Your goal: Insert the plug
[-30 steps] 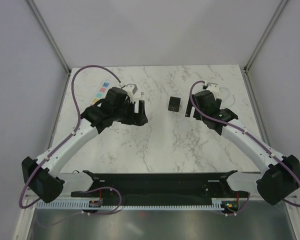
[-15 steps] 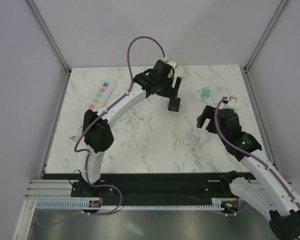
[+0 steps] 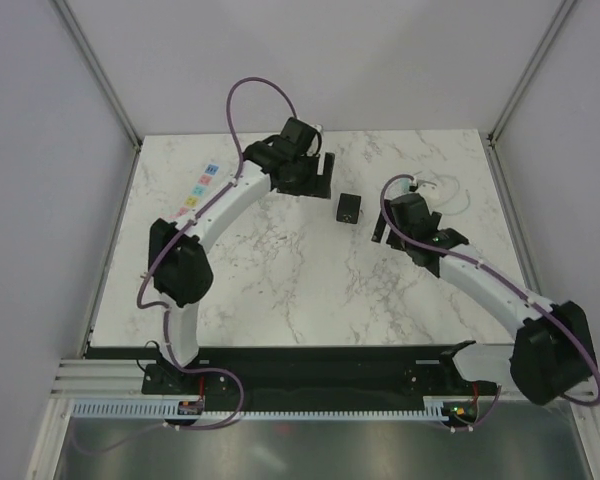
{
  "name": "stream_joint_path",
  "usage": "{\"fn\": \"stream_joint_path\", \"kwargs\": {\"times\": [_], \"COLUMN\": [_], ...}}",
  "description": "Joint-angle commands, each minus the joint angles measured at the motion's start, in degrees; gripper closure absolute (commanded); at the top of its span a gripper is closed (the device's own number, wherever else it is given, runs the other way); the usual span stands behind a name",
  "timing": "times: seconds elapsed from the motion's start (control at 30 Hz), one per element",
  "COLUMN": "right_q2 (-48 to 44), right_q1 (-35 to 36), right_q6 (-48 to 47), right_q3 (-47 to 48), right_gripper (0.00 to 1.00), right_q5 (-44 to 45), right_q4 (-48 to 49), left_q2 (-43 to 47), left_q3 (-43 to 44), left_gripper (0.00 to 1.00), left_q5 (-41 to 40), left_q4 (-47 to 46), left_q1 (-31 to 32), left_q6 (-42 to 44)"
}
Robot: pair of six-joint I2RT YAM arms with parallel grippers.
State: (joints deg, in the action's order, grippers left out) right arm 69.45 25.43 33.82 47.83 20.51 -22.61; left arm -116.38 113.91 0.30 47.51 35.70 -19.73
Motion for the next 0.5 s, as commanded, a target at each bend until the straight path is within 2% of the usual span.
{"fn": "stream_joint_path", "kwargs": {"times": [0.0,0.23,0.33,0.47], "right_q2": [7.52,29.03,35.83,41.72], "right_q1": [2.51,8.23,9.02,10.25], "right_q6": [0.10,-5.17,-6.66,-9.82], "right_q3": [7.43,19.02,24.22,29.15], "right_gripper": [0.07,0.07,0.07,0.06], "right_q5": [6.36,12.26,14.63,18.41], "right_q4": [7.40,15.49,15.23,15.84], "left_q2": [11.67,25.40,29.70,32.09], "left_q3": [-6.57,-25.10,-29.17,-31.29], "left_gripper": [0.12,0.12,0.12,0.12], "left_q5": [3.13,8.57,11.21,12.45], "left_q4": [-0.13,-3.02,-4.09,-4.18], "left_q1": [-2.48,-11.25,-14.95,-16.81], "left_q6": [-3.83,-5.06,-4.62,-3.57]}}
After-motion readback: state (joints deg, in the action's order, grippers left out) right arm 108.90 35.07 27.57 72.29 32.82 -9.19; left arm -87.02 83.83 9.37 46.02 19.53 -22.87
